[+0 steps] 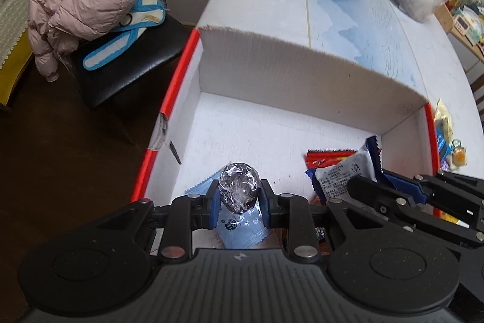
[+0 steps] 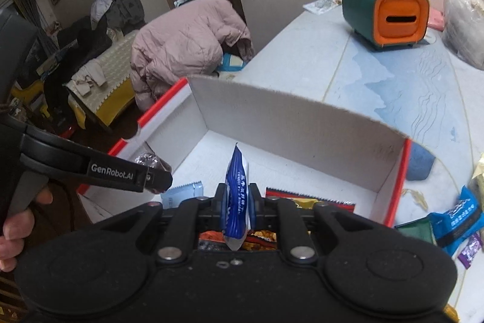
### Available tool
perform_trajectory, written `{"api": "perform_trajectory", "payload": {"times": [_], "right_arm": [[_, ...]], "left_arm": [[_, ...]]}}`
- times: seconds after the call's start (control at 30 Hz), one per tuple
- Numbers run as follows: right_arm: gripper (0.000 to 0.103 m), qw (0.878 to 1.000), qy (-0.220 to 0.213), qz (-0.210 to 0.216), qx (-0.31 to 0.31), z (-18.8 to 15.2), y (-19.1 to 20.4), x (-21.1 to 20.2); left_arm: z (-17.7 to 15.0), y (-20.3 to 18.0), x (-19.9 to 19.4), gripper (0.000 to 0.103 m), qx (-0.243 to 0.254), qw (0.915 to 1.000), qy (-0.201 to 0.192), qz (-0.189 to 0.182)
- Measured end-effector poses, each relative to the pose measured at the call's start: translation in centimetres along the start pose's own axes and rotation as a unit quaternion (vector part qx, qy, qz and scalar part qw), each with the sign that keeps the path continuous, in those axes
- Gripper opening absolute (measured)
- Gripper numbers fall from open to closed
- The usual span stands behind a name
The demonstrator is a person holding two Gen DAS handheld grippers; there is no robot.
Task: Organize snacks
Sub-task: 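Carry the foil candy and stick packet over the red box with both grippers, then open both grippers to drop the foil candy and stick packet in the box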
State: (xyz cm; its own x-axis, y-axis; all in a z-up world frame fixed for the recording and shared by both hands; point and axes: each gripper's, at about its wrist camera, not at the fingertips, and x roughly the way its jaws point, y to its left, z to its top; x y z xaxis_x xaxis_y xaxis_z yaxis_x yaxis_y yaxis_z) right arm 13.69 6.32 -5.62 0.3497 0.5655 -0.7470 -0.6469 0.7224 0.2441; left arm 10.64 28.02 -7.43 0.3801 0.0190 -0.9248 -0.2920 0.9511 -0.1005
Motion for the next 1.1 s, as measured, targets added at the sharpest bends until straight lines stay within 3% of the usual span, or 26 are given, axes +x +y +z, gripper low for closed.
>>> {"api": "perform_trajectory", "payload": {"times": [0.3, 0.6, 0.7, 0.77, 0.87, 1.0, 1.1], "right_arm": [[0.017, 1.0, 0.012, -0.005, 0.011, -0.6, -0.7, 0.9], [0.038, 1.0, 0.015, -0.014, 0.024, -1.2, -1.0, 0.7], [0.053, 1.0, 0.008, -0.016, 0.025, -1.3, -1.0, 0.1], [0.067, 0.999, 0.002, -0.02, 0.027, -1.3, -1.1, -0.3], [0.07, 0.999, -0.008, -0.019, 0.033, -1.3, -1.4, -1.1], [0.076, 0.999, -0.02, -0.019, 0.04, -1.4, -1.7, -2.5], [0.08, 0.999, -0.03, -0.016, 0.041, -1.4, -1.9, -3.7]], "left_arm": [[-0.3, -0.1, 1.9, 0.025, 0.01, 0.9996, 0.027, 0.004], [-0.9, -0.4, 2.3, 0.025, 0.015, 0.9996, 0.025, 0.005], [-1.0, -0.3, 1.9, 0.026, 0.013, 0.9997, 0.019, 0.003], [-1.1, -0.3, 1.5, 0.029, 0.013, 0.9998, 0.013, -0.003], [-1.2, -0.4, 0.8, 0.032, 0.015, 0.9999, 0.003, -0.008], [-1.5, -0.8, -0.6, 0.05, 0.019, 0.9995, -0.015, -0.019], [-1.7, -1.2, -1.8, 0.051, 0.027, 0.9989, -0.03, -0.025]]}}
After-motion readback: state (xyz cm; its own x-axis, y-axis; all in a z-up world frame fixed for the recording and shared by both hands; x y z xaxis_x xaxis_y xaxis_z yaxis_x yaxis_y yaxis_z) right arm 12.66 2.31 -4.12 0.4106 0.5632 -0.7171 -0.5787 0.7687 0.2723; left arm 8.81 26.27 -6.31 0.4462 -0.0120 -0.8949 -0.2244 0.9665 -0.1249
